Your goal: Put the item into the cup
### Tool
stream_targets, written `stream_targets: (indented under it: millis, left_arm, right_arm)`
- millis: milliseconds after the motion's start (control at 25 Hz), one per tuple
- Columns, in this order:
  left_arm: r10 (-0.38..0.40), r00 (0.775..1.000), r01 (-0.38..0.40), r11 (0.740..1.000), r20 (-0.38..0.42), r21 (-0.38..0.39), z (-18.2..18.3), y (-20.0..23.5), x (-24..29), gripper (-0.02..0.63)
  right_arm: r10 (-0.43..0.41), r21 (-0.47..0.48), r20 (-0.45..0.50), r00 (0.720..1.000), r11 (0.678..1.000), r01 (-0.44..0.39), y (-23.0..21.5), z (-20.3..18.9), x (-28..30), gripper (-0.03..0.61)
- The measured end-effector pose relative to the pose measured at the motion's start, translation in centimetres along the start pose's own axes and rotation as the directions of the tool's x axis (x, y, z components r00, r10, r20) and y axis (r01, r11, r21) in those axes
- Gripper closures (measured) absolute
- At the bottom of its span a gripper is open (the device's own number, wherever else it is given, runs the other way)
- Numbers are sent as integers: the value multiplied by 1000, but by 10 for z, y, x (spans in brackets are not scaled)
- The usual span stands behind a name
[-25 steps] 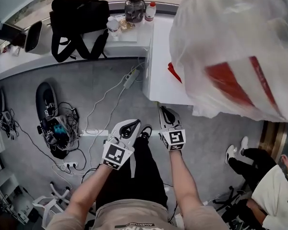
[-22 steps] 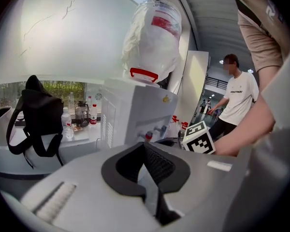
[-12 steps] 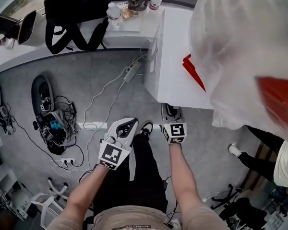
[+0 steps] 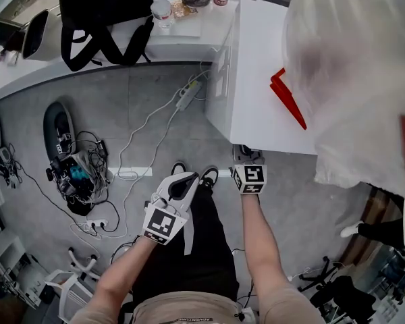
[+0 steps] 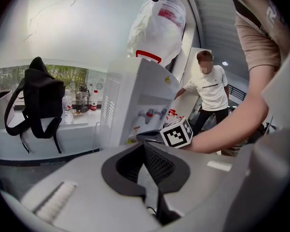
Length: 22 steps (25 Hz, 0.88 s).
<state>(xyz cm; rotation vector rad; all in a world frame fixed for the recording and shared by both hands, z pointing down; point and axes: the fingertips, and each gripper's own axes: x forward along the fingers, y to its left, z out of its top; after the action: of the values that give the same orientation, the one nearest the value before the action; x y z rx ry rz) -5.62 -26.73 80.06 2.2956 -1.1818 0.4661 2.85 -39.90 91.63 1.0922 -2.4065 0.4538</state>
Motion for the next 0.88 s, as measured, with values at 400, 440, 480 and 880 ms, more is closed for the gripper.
stream_targets:
  millis: [400, 440, 480, 880]
  left_arm:
    - [10, 1000, -10, 1000, -20, -24, -16, 5, -6, 606]
    - [10, 1000, -11, 999, -27, -34, -20, 5, -6, 606]
    - [10, 999, -12, 999, -31, -41, -23, 4, -6, 606]
    - [1, 1000, -1, 1000, -13, -17, -13, -6, -10, 606]
  right_arm:
    - [-17, -46, 18, 1000, 999, 18, 6, -3, 1, 565]
    - [-17, -49, 23, 1000, 999, 18, 7, -3, 0, 565]
    - [-15, -49, 28, 1000, 999, 16, 8, -3, -1, 565]
    - [3, -50, 18, 1000, 999, -2, 26, -6, -21, 566]
